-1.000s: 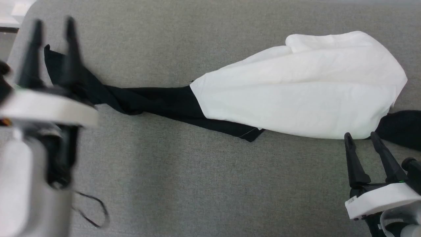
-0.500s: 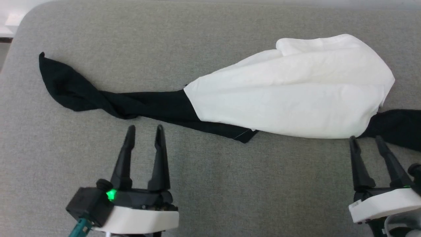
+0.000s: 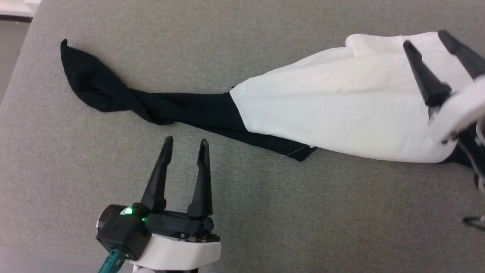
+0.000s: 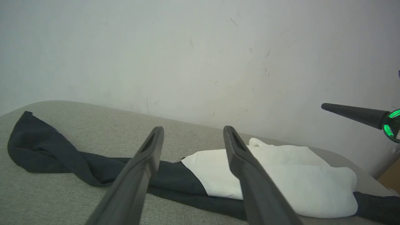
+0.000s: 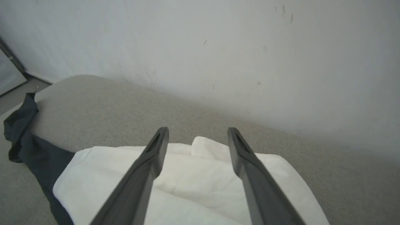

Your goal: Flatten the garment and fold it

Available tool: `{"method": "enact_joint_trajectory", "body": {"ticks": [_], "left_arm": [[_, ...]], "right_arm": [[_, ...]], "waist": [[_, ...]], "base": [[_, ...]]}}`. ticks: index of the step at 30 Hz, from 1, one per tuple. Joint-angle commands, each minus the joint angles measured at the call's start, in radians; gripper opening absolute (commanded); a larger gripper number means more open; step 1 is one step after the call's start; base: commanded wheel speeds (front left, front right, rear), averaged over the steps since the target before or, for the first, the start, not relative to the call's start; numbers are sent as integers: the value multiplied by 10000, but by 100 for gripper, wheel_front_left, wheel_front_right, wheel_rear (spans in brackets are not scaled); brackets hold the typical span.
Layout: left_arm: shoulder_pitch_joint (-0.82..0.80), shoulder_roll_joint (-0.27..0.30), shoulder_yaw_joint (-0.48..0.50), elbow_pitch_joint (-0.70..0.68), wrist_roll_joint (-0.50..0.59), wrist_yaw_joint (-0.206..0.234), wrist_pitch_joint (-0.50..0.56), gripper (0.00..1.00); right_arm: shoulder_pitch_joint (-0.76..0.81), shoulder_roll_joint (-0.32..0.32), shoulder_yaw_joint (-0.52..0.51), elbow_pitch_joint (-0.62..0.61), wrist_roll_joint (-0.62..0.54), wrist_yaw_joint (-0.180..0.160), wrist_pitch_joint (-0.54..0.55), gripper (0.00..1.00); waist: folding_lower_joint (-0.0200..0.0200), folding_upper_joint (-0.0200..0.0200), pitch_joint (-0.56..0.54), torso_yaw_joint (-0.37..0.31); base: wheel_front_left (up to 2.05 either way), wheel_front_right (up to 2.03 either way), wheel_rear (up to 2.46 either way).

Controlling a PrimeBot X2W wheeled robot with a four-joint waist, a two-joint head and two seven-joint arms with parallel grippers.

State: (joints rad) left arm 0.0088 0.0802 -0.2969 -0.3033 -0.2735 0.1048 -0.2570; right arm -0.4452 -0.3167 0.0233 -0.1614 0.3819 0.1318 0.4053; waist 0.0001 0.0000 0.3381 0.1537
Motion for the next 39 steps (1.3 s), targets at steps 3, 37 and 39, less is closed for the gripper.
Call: {"method": "enact_joint_trajectory", "body": {"ticks": [3,37,39], "left_arm": [[-212,-122,-144,79,110,-122,-46,100],[-846,-299,-1777,413,-539,-136,-47,100],[-890,-299,-1938,412,-627,-128,-47,100]], "right_arm": [[-1320,-447,479,1234,99,-11,1418,100],[-5922,-2925,2479,3656,-518,-11,3524,0],[-6574,-3100,2693,3825,-811,-11,3210,0]], "waist": [[-1,0,323,353],[-1,0,1424,2467],[-1,0,1600,2735]], "base": [[0,0,0],[0,0,0],[0,0,0]]}}
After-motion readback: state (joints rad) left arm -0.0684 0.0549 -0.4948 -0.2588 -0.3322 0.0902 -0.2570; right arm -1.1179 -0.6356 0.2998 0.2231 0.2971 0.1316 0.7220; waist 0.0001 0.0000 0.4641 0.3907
